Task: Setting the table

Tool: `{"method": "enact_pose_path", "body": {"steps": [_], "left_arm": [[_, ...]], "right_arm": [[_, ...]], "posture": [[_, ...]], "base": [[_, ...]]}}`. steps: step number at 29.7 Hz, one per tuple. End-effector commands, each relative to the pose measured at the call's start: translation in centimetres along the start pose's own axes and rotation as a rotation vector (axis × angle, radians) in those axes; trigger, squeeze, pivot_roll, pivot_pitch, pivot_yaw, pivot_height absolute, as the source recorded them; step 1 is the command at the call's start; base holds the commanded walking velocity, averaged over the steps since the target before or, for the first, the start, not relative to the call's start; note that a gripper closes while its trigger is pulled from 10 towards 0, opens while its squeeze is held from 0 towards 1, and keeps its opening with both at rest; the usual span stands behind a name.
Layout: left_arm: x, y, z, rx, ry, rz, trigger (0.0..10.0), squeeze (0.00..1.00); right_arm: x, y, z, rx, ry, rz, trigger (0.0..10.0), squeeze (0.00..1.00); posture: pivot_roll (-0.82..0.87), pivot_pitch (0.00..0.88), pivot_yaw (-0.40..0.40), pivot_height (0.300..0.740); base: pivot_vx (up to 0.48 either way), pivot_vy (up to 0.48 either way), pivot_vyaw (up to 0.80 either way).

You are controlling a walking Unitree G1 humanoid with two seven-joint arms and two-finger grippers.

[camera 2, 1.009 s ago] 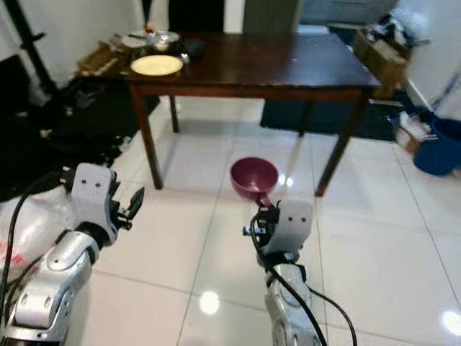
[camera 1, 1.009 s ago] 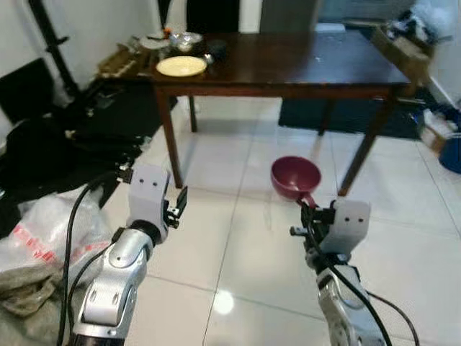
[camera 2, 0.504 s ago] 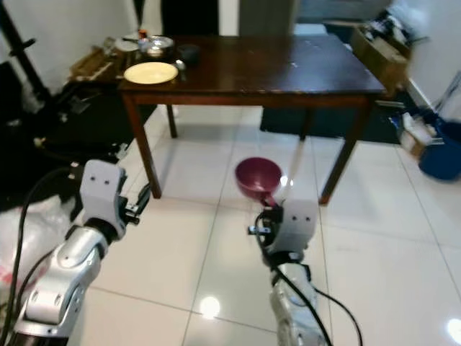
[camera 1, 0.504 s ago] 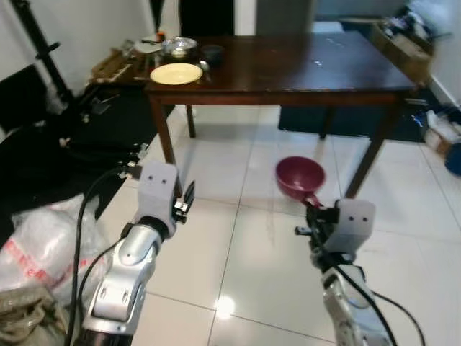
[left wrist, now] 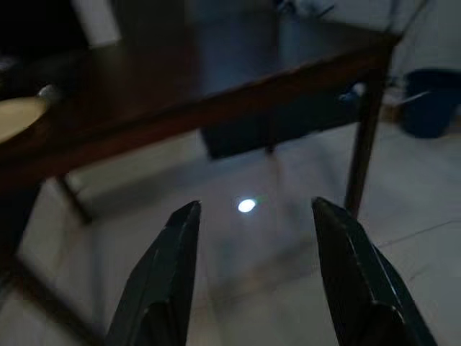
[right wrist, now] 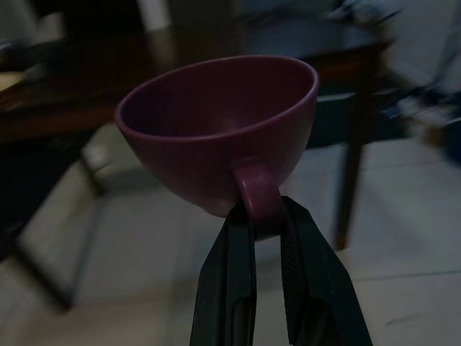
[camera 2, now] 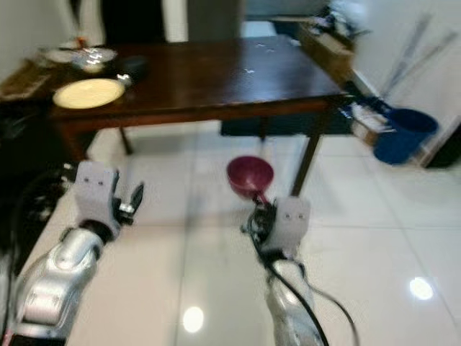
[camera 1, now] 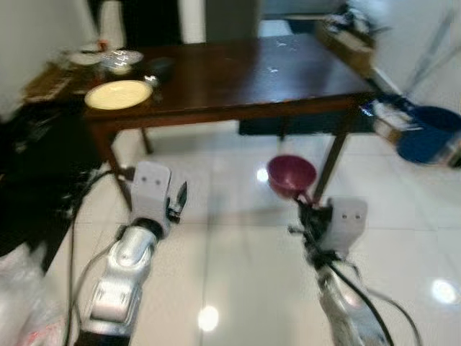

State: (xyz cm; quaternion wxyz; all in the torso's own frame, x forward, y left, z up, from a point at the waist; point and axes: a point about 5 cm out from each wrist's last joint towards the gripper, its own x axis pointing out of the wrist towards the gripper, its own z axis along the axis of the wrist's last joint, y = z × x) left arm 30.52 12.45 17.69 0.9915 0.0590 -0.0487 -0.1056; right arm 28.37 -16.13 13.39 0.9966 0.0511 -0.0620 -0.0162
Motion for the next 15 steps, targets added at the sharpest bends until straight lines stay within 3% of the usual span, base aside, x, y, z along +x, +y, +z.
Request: {"method": "enact_pose_path", "body": {"steps": [1, 7, 15], "left_arm": [[-0.39, 0.64, -0.77, 0.002, 0.03, 0.018, 10.0, 0.0], [-0.39, 0.63, -0.79, 0.002, 0.03, 0.015, 10.0, 0.0], [-0.36, 0.56, -0.78, 0.003, 0.03, 0.009, 10.0, 0.0]], "right_arm": [[-0.2, 0.81, -0.33, 0.02, 0.01, 0.021, 10.0, 0.0], [-0.19, 0.79, -0.35, 0.02, 0.01, 0.018, 10.0, 0.0], [-0.23, 0.74, -0.32, 0.02, 0.008, 0.014, 10.0, 0.0]], "posture": [[-0.05, 0.0, 0.12, 0.74], [-0.05, 0.0, 0.123, 0.74], [-0.06, 0.0, 0.126, 0.74]], "base": [[0.48, 0.0, -0.8], [0.48, 0.0, -0.77], [0.48, 0.0, -0.53]]}}
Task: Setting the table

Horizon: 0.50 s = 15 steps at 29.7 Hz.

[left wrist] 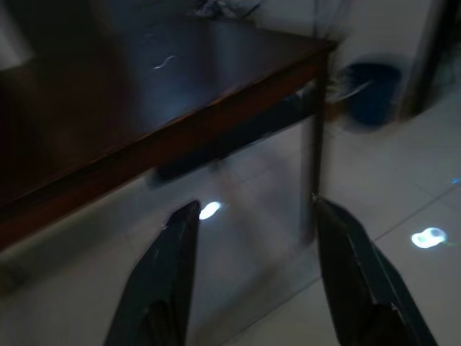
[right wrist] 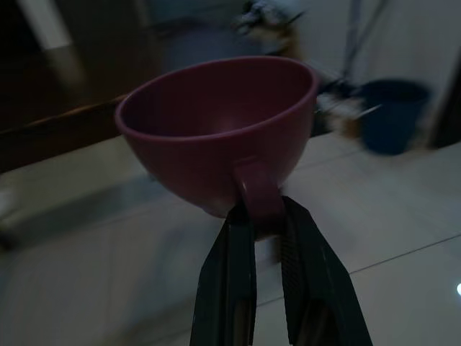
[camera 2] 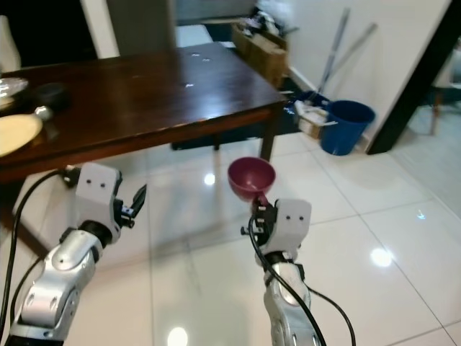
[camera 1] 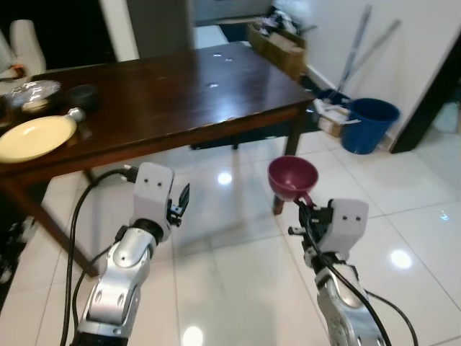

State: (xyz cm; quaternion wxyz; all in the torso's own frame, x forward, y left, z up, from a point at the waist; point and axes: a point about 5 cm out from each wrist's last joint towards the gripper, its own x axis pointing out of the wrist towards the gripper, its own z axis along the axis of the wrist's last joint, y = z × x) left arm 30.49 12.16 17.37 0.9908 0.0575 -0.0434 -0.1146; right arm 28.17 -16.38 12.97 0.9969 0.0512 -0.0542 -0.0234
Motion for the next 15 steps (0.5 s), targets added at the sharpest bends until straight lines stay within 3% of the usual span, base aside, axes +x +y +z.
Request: {"method": "enact_pose_path", "body": {"steps": [1, 6, 10, 15], "left_arm": [[-0.4, 0.9, -0.5, 0.007, 0.021, 0.027, 10.0, 0.0], [-0.3, 0.8, -0.5, 0.005, 0.019, 0.024, 10.0, 0.0], [-0.3, 0.9, -0.6, 0.003, 0.024, 0.036, 10.0, 0.0], [-0.7, 2.4, -1.4, -0.009, 0.067, 0.143, 10.0, 0.0]], "right_arm": [[0.0, 1.0, 0.1, 0.021, -0.007, 0.029, 10.0, 0.0], [0.0, 0.9, 0.1, 0.018, -0.01, 0.027, 10.0, 0.0], [0.1, 0.8, 0.8, -0.007, -0.037, 0.035, 10.0, 0.0], [0.5, 1.3, 2.2, -0.011, -0.077, 0.122, 10.0, 0.0]], "posture": [[-0.06, 0.0, 0.126, 0.74], [-0.06, 0.0, 0.128, 0.74], [-0.06, 0.0, 0.129, 0.74], [-0.06, 0.0, 0.126, 0.74]], "base": [[0.48, 0.0, -0.49], [0.48, 0.0, -0.46], [0.48, 0.0, 0.0], [0.48, 0.0, 0.0]]}}
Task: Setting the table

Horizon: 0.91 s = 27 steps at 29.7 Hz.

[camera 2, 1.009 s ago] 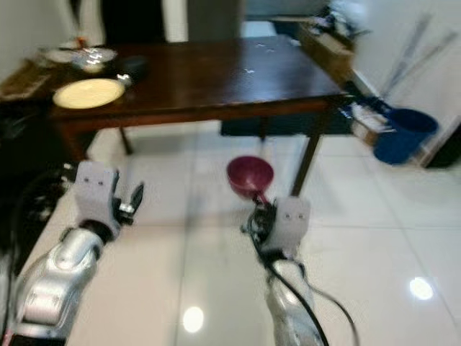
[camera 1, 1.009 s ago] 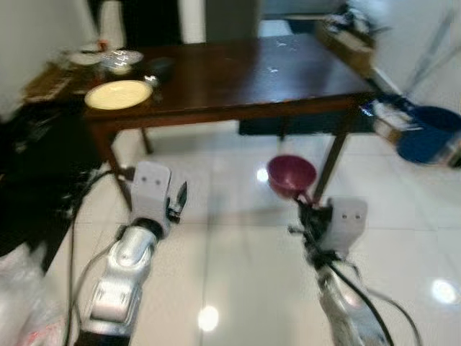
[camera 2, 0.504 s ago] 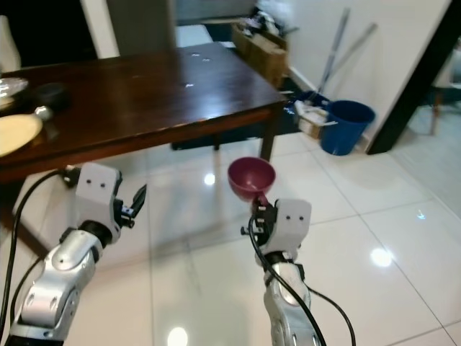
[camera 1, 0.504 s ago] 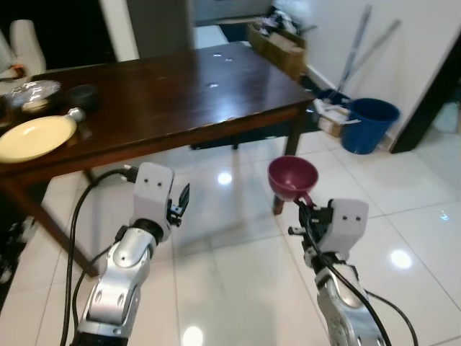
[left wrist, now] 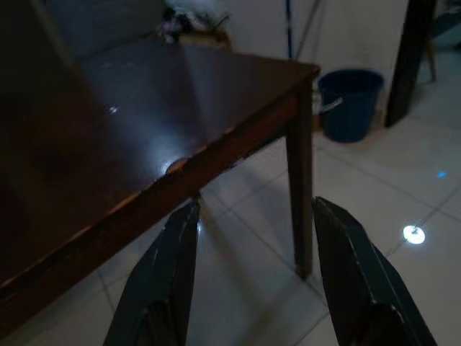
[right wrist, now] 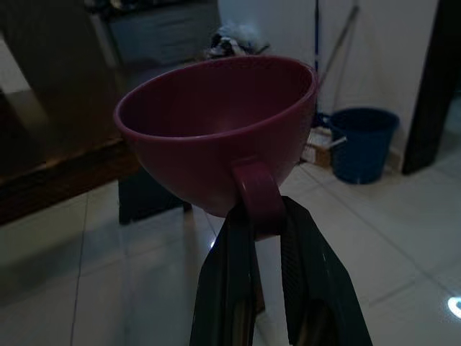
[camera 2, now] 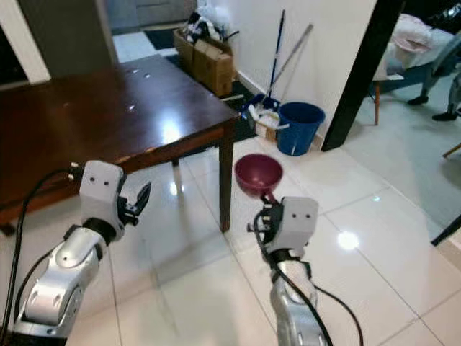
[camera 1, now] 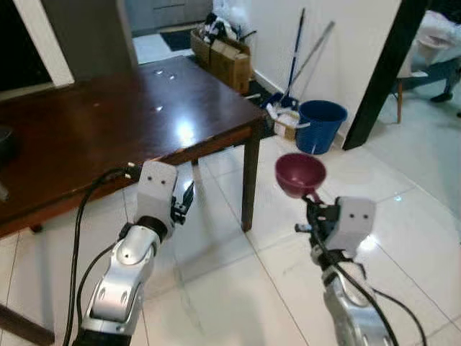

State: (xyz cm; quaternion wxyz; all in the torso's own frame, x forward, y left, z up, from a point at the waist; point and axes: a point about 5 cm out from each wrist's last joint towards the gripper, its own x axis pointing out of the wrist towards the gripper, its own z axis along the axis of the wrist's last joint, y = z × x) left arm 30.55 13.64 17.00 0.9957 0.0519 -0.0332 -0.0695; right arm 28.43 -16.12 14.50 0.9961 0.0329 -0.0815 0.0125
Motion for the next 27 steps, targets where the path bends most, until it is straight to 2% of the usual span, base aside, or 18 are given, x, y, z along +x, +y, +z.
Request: {"method": "enact_pose_path", "body": {"steps": [1, 3, 4, 5, 6, 8, 10, 13, 17, 21, 22, 27], "left_arm": [[-0.5, 1.8, -1.3, -0.001, 0.066, 0.104, 10.0, 0.0], [-0.5, 1.9, -1.4, -0.002, 0.071, 0.113, 10.0, 0.0], [-1.2, 3.2, -2.2, 0.01, 0.105, 0.181, 10.0, 0.0], [-1.2, 3.2, -2.2, 0.01, 0.105, 0.181, 10.0, 0.0], [-2.3, 4.8, -3.4, 0.035, 0.147, 0.256, 10.0, 0.0], [-2.6, 5.2, -3.7, 0.043, 0.158, 0.274, 10.0, 0.0], [-4.4, 6.8, -5.0, 0.035, 0.206, 0.358, 10.0, 0.0], [-5.4, 7.4, -5.4, 0.037, 0.212, 0.39, 10.0, 0.0], [-5.9, 7.7, -4.7, 0.045, 0.169, 0.424, 10.0, 0.0], [-5.6, 8.1, -3.6, 0.053, 0.112, 0.45, 10.0, 0.0], [-5.4, 8.5, -3.0, 0.061, 0.085, 0.463, 10.0, 0.0], [-5.2, 9.0, -2.3, 0.065, 0.063, 0.476, 10.0, 0.0]], "right_arm": [[0.3, 1.3, 1.2, 0.029, -0.04, 0.085, 10.0, 0.0], [0.3, 1.3, 1.2, 0.031, -0.042, 0.092, 10.0, 0.0], [0.4, 2.0, 1.7, 0.031, -0.051, 0.146, 10.0, 0.0], [0.4, 2.0, 1.7, 0.031, -0.051, 0.146, 10.0, 0.0], [0.5, 2.9, 1.9, 0.021, -0.055, 0.203, 10.0, 0.0], [0.6, 3.2, 1.9, 0.016, -0.055, 0.221, 10.0, 0.0], [0.6, 4.2, 2.0, -0.019, -0.054, 0.296, 10.0, 0.0], [0.6, 4.7, 1.9, -0.012, -0.046, 0.338, 10.0, 0.0], [0.6, 5.1, 1.2, 0.016, 0.002, 0.376, 10.0, 0.0], [0.9, 4.8, 0.4, 0.044, 0.044, 0.353, 10.0, 0.0], [1.0, 4.7, 0.1, 0.047, 0.058, 0.344, 10.0, 0.0], [1.1, 5.0, -0.1, 0.049, 0.068, 0.351, 10.0, 0.0]], "posture": [[-0.06, 0.0, 0.122, 0.74], [-0.06, 0.0, 0.122, 0.74], [-0.05, 0.0, 0.115, 0.74], [-0.05, 0.0, 0.115, 0.74], [-0.04, 0.0, 0.11, 0.74], [-0.04, 0.0, 0.109, 0.74], [-0.03, 0.0, 0.098, 0.74], [-0.02, 0.0, 0.084, 0.74], [0.01, 0.0, 0.05, 0.74], [0.03, 0.0, 0.036, 0.74], [0.04, 0.0, 0.035, 0.74], [0.04, 0.0, 0.04, 0.74]], "base": [[0.48, 0.0, 0.0], [0.48, 0.0, 0.0], [0.48, 0.0, 0.0], [0.48, 0.0, 0.0], [0.48, 0.0, 0.0], [0.48, 0.0, 0.0], [0.48, 0.0, 0.0], [0.48, 0.0, 0.0], [0.48, 0.0, 0.0], [0.48, 0.0, 0.0], [0.48, 0.0, 0.8], [0.48, 0.0, 0.8]]}}
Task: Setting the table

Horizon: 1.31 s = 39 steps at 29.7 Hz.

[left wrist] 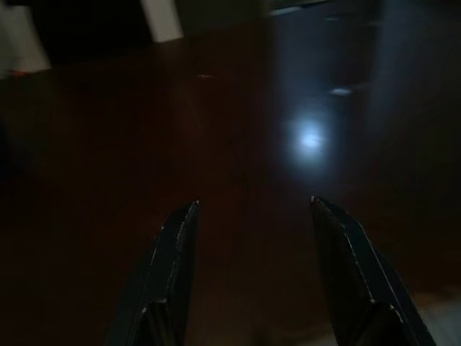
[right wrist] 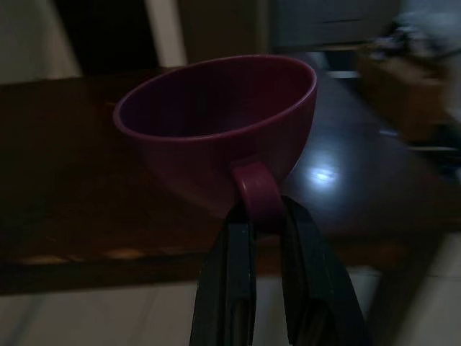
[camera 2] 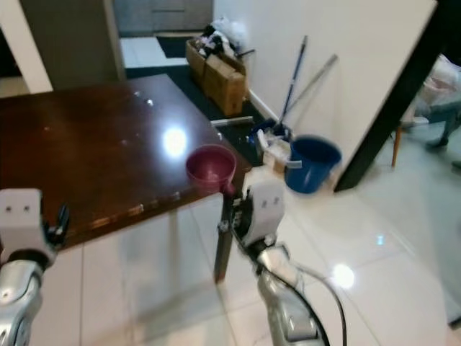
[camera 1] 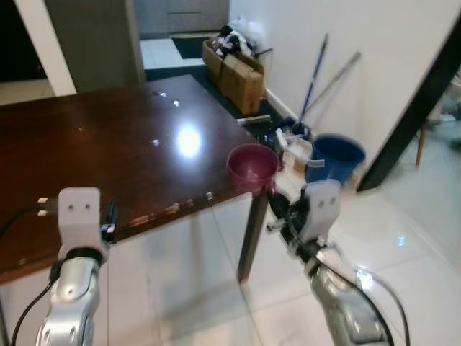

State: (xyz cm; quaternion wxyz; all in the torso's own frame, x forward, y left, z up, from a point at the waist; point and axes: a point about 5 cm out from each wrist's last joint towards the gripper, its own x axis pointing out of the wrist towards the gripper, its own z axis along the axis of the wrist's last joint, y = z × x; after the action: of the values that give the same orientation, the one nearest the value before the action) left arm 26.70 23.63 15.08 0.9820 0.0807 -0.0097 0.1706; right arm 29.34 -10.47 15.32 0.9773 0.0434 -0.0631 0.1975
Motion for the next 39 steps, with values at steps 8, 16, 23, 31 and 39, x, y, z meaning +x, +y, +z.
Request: {"method": "enact_pose_path", "body": {"steps": [8, 16, 23, 31, 39], "left_arm": [[0.7, 0.0, 1.5, -0.027, -0.051, 0.018, 10.0, 0.0], [0.7, 0.1, 2.0, -0.04, -0.066, 0.037, 10.0, 0.0], [0.8, -0.3, 2.1, -0.033, -0.064, 0.018, 10.0, 0.0], [1.1, -3.1, 2.5, -0.031, -0.059, -0.173, 10.0, 0.0], [1.3, -4.5, 2.8, -0.044, -0.061, -0.267, 10.0, 0.0]], "right_arm": [[-0.6, -0.2, -1.0, 0.064, 0.047, -0.004, 10.0, 0.0], [-0.4, -0.3, -1.1, 0.075, 0.051, 0.008, 10.0, 0.0], [0.1, -0.3, -1.1, 0.081, 0.044, 0.0, 10.0, 0.0], [-0.1, -1.9, -1.3, 0.053, 0.055, -0.118, 10.0, 0.0], [-1.1, -3.4, -1.9, 0.033, 0.086, -0.214, 10.0, 0.0]], "posture": [[0.04, 0.0, 0.045, 0.74], [0.06, 0.0, 0.027, 0.74], [0.09, 0.0, 0.019, 0.74], [0.07, 0.0, 0.034, 0.74], [0.04, 0.0, 0.053, 0.74]], "base": [[0.48, 0.0, 0.8], [0.48, 0.0, 0.8], [0.479, 0.0, 0.37], [0.21, 0.0, 0.0], [0.0, 0.0, 0.0]]}}
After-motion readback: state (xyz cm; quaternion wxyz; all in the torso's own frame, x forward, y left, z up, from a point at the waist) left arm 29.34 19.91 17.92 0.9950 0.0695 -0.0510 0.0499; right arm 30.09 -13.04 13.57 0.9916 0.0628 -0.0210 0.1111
